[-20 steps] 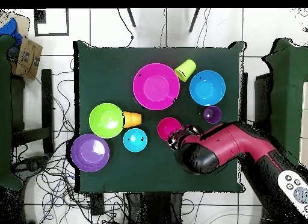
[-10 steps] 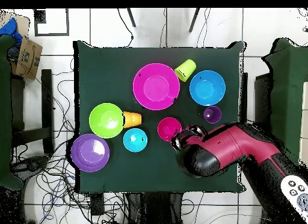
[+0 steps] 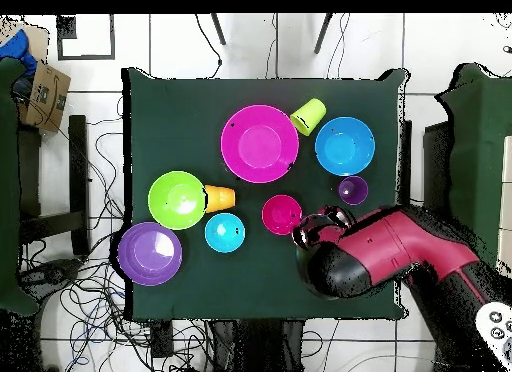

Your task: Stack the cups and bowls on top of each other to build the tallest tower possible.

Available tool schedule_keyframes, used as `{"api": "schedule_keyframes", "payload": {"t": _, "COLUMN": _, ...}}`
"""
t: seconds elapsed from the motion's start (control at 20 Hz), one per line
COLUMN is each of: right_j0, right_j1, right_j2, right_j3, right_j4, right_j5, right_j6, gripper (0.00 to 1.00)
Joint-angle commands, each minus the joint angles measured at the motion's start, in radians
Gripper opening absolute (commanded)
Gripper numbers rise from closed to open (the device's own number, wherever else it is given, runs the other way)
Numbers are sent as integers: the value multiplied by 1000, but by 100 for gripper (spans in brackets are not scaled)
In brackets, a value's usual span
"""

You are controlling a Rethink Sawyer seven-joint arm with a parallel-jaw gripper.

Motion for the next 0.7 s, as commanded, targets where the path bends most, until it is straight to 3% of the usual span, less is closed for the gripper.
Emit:
{"api": "schedule_keyframes", "payload": {"t": 0.05, "right_j0": 26, "right_j1": -10, "right_j2": -8, "right_j3": 63, "right_j4": -21, "right_j5": -11, "right_j6": -233, "gripper": 100}}
{"api": "schedule_keyframes", "payload": {"t": 0.25, "right_j0": 29, "right_j1": -11, "right_j2": -10, "right_j3": 58, "right_j4": -26, "right_j5": -12, "right_j6": -242, "gripper": 100}}
{"api": "schedule_keyframes", "payload": {"t": 0.45, "right_j0": 48, "right_j1": 60, "right_j2": -50, "right_j3": 22, "right_j4": -66, "right_j5": -12, "right_j6": -242, "gripper": 100}}
{"api": "schedule_keyframes", "payload": {"t": 0.7, "right_j0": 50, "right_j1": 89, "right_j2": -64, "right_j3": 25, "right_j4": -99, "right_j5": -42, "right_j6": -221, "gripper": 100}}
